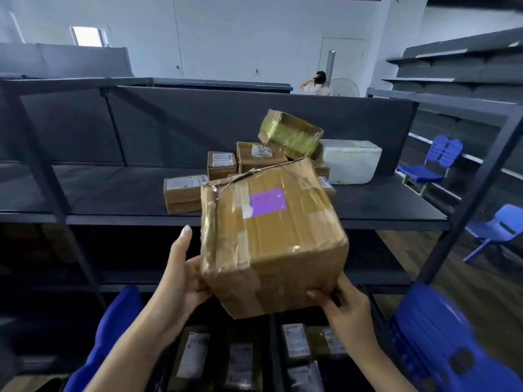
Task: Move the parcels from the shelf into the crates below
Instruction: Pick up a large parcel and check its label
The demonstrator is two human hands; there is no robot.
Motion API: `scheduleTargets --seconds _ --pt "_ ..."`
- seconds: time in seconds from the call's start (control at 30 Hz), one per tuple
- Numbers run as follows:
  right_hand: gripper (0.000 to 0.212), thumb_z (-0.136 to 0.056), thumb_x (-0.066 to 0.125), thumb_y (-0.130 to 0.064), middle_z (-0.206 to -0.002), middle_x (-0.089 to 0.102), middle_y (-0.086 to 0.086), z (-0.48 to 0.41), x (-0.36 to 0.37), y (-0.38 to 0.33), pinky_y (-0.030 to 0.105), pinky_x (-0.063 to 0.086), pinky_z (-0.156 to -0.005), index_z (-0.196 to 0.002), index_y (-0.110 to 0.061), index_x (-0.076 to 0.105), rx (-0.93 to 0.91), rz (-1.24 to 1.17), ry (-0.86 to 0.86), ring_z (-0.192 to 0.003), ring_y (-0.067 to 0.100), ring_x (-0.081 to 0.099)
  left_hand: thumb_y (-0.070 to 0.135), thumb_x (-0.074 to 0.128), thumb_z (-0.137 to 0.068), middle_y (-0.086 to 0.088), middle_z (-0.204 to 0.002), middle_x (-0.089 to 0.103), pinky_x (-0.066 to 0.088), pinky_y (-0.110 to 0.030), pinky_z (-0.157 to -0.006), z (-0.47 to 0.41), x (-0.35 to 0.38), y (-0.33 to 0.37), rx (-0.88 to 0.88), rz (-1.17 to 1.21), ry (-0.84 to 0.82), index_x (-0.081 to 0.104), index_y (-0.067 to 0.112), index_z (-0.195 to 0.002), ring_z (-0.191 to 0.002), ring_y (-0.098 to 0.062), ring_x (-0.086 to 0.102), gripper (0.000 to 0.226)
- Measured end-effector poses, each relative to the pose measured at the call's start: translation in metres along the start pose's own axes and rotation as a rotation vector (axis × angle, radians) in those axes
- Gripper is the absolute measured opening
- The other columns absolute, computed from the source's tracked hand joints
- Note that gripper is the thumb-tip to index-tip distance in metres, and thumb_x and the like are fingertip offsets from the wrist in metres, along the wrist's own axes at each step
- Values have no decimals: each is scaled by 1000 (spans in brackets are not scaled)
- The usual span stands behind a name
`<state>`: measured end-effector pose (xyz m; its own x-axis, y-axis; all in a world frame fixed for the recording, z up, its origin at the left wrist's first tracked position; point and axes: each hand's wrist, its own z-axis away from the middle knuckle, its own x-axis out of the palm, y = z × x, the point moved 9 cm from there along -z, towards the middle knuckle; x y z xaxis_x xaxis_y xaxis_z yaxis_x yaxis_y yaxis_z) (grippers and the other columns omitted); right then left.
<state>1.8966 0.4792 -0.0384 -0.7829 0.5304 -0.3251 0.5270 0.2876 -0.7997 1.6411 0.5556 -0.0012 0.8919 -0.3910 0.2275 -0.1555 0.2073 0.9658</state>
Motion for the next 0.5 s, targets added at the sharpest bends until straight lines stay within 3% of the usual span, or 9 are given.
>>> scheduleTargets --seconds 0.1,0.17,0.27,0.37,0.43,0.5 --pt "67 -72 70 -56 -99 68 -27 5 -3 4 2 44 -74 -121 -12 62 11 12 -27 -91 -8 64 60 49 -85 -3 -91 77 55 -18 -63 -4 0 6 2 -38 -20 70 14 -113 -83 -11 73 59" --pt "64 -72 73 -52 -113 65 -22 4 -4 4 2 42 -84 -129 -27 56 9 8 -79 -103 -4 61 50 70 -73 -5 -84 77 53 -16 -55 -2 -3 1 6 -66 9 72 5 -106 -73 -12 74 56" --pt "82 -65 82 -45 -131 56 -25 0 1 -5 7 38 -97 -138 -44 44 31 -86 -290 -122 -6 50 58 85 -47 -11 -99 75 56 -21 -61 4 -2 -7 56 -88 6 76 17 -96 -85 -22 74 64" --pt "79 -60 58 -84 -124 59 -31 -1 0 -25 8 43 -91 -128 -44 55 165 -266 -428 -116 -8 54 62 84 -40 0 -93 77 55 -17 -59 13 -8 -2 236 -181 153 73 34 -94 -82 -15 74 62" --pt "74 -57 44 -93 -115 64 -29 0 1 -35 5 45 -84 -113 -50 64 284 -370 -477 -108 -9 59 65 81 -42 11 -100 74 55 -16 -66 17 -4 -4 302 -342 187 66 42 -108 -90 -6 71 71" --pt "83 -52 55 -90 -110 70 -16 0 4 -33 14 50 -85 -112 -35 67 327 -331 -513 -104 0 65 71 79 -42 18 -114 69 53 -16 -78 20 -2 -10 319 -516 210 51 43 -130 -104 1 64 97"
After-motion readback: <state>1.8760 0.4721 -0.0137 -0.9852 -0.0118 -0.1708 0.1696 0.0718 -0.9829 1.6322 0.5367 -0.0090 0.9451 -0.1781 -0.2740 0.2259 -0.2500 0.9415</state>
